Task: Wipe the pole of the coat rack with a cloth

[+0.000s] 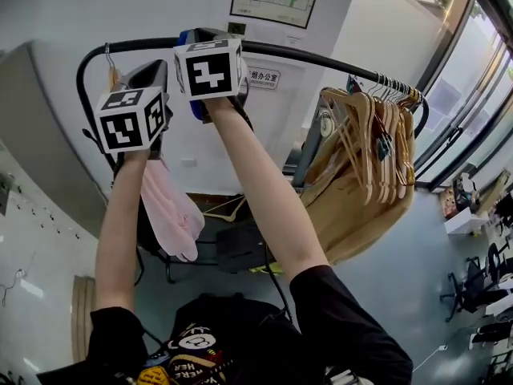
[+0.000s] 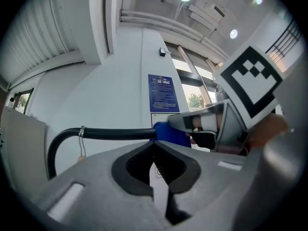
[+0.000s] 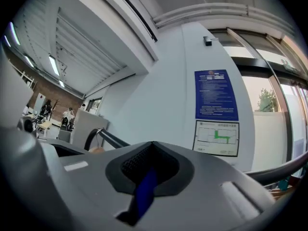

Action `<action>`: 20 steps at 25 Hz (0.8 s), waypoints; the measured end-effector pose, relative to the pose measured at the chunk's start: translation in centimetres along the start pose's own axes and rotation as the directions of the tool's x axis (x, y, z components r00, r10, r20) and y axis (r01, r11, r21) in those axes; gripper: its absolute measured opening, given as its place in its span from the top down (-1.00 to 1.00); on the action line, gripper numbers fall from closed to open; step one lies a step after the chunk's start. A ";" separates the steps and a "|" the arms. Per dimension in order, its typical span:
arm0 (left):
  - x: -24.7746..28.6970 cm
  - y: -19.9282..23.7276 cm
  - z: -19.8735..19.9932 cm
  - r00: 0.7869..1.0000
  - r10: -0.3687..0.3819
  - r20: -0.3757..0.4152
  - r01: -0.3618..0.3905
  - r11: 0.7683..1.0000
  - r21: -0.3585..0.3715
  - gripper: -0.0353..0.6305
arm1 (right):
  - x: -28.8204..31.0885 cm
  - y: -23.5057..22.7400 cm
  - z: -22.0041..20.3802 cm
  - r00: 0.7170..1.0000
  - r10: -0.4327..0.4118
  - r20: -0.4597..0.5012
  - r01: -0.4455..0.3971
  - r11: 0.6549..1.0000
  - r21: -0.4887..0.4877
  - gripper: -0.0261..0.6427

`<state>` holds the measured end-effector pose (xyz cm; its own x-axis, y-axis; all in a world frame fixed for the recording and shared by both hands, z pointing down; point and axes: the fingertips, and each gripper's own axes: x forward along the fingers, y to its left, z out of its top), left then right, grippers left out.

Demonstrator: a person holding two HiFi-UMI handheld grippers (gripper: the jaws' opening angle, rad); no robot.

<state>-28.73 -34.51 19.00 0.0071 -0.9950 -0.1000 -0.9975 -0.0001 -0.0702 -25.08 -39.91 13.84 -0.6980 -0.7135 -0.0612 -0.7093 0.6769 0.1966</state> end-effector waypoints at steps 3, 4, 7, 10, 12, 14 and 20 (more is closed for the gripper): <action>-1.1 2.5 0.4 0.999 0.035 0.009 -0.035 0.999 -0.006 0.88 | 2.0 2.9 0.8 1.000 0.005 -0.009 -0.006 0.998 -0.063 0.92; -1.5 3.2 0.5 0.999 0.045 0.011 -0.045 0.999 -0.006 0.88 | 2.5 3.7 0.9 1.000 0.008 -0.012 -0.009 0.997 -0.078 0.92; -2.0 4.2 0.4 0.998 0.056 0.011 -0.056 0.998 -0.009 0.88 | 3.1 4.7 1.0 1.000 0.003 -0.025 -0.006 0.993 -0.114 0.92; -1.3 3.8 0.2 0.999 0.038 0.008 -0.038 0.999 -0.022 0.88 | 2.6 3.8 0.9 1.000 -0.001 -0.025 -0.002 0.994 -0.110 0.92; -0.5 2.8 0.0 1.000 0.016 0.006 -0.016 1.000 -0.023 0.89 | 1.8 2.4 0.8 1.000 -0.010 -0.012 0.009 0.996 -0.091 0.92; 0.5 1.2 -0.1 1.000 -0.018 0.006 0.018 1.000 -0.023 0.88 | 0.8 0.3 0.5 1.000 -0.031 -0.006 0.030 0.997 -0.067 0.92; 4.1 -5.2 0.6 0.990 -0.135 0.026 0.136 0.990 -0.039 0.88 | -4.3 -8.9 -1.8 0.991 -0.131 -0.041 0.130 0.991 -0.027 0.92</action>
<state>-23.44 -38.53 18.40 0.1438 -0.9828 -0.1158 -0.9892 -0.1396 -0.0442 -15.56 -43.21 14.07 -0.5945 -0.8028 -0.0466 -0.7910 0.5734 0.2133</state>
